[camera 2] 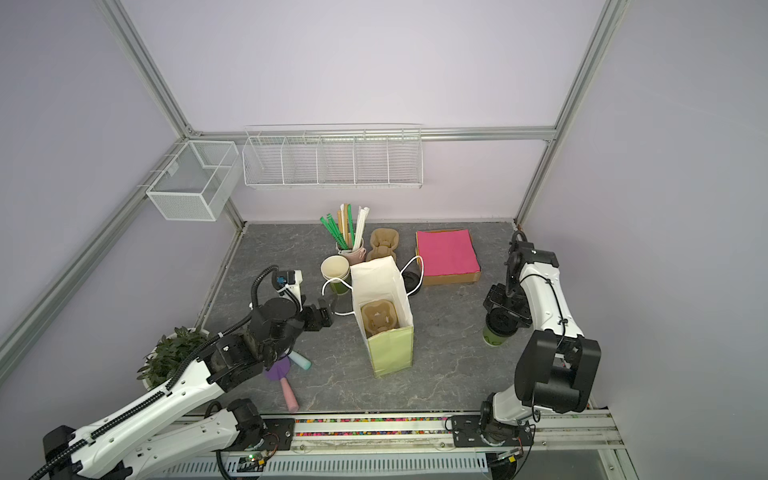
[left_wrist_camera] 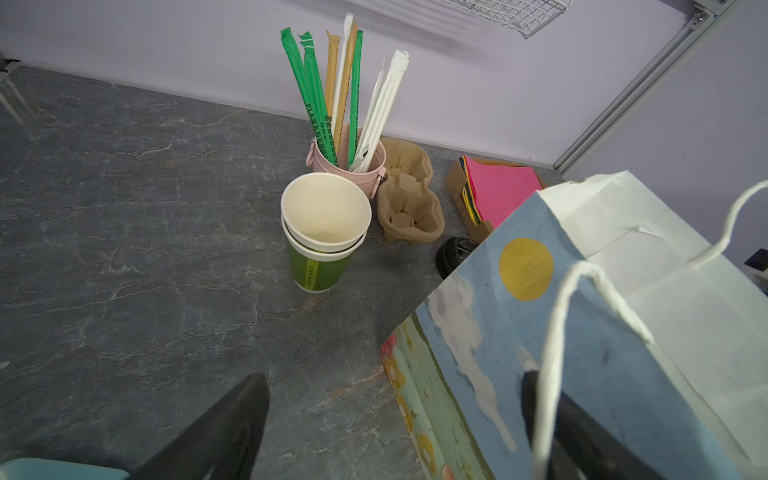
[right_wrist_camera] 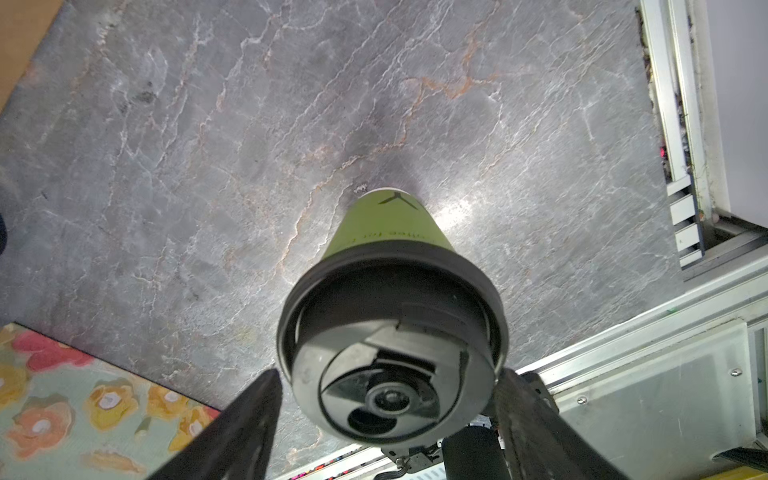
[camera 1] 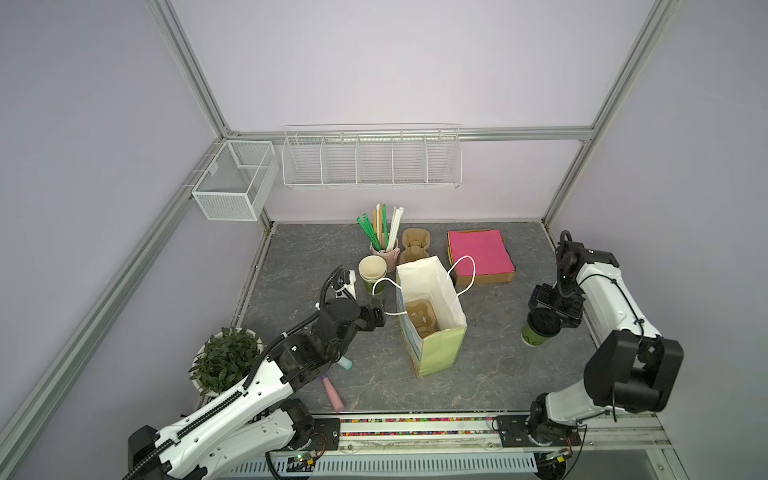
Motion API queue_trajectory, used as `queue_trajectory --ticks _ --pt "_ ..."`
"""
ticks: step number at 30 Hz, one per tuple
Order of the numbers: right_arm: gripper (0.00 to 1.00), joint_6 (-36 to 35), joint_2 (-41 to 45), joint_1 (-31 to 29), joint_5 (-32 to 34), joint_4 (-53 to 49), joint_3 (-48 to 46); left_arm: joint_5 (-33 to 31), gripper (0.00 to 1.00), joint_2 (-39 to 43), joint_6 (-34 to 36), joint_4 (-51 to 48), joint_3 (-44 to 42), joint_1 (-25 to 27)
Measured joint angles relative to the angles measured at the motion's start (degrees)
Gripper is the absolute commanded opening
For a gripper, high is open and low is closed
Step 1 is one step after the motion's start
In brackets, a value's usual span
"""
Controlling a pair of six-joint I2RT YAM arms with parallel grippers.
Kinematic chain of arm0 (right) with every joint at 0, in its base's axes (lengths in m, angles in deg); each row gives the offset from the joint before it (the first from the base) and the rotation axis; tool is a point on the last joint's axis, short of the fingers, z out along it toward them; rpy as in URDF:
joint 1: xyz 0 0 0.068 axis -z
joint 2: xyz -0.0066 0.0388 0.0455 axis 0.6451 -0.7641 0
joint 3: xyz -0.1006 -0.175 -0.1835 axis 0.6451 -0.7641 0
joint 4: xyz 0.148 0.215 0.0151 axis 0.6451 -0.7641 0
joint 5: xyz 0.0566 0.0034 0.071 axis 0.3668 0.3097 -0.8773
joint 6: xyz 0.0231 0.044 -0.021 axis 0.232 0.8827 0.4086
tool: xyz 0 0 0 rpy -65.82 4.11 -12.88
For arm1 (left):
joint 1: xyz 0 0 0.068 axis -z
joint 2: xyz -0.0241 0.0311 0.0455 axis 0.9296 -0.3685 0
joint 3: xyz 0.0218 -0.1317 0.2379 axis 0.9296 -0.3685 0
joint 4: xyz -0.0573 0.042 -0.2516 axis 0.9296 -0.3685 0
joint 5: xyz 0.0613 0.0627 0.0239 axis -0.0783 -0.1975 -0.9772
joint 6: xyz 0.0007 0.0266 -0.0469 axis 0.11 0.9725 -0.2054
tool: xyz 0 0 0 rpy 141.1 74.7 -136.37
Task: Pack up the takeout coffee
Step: 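Lower the right gripper onto the black lid of the green cup, then close the right gripper on the lid and lift the green cup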
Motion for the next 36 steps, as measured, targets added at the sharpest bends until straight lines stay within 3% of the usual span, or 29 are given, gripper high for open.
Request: queue_trajectory --ticks 25,36 --pt "0.75 -0.1 0.8 -0.2 -0.2 1.1 -1.2 0.0 0.94 -0.3 0.2 0.6 -0.2 0.0" --pt "0.73 -0.3 4.2 -5.1 -2.4 1.8 -4.0 0.0 0.94 -0.3 0.2 0.8 -0.3 0.0"
